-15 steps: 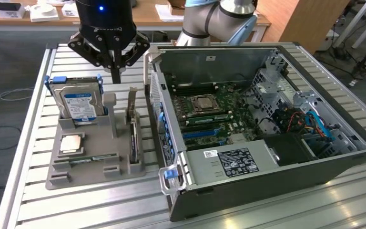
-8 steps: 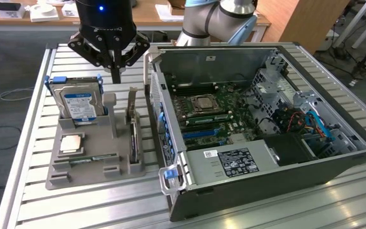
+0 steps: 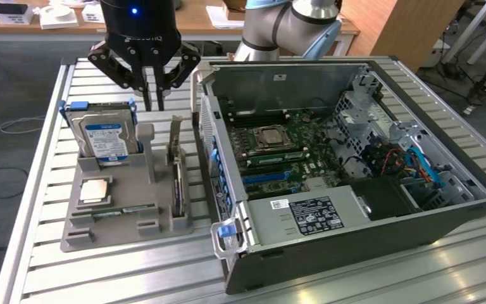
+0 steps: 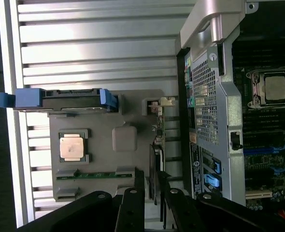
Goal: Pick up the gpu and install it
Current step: 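Pick up the gpu and move the gpu toward the slot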
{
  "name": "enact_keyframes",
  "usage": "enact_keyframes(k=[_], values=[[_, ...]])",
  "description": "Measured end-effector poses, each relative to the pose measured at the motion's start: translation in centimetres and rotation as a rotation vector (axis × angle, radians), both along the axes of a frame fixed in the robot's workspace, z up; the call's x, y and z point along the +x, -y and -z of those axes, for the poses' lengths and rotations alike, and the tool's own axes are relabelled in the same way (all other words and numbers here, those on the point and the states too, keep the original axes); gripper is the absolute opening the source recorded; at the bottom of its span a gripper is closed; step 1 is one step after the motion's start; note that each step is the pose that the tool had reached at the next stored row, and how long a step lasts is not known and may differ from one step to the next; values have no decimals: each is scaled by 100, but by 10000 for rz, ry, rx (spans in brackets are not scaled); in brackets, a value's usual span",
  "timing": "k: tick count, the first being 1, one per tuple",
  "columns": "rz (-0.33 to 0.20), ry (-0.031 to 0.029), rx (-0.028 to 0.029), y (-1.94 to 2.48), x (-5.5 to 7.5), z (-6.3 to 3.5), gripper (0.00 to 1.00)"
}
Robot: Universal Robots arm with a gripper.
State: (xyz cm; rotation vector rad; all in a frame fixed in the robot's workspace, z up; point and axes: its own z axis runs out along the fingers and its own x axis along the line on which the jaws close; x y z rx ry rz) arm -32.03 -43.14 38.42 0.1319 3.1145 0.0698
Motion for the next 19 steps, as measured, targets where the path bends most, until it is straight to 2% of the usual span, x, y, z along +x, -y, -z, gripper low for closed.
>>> enact_keyframes(k=[1,4,5,10,19], values=[[1,0,0,0,0,0,29],[1,0,0,0,0,0,35],[1,0,0,0,0,0,42],[0,0,0,0,0,2,42],[0,40,0,1,0,160,42]])
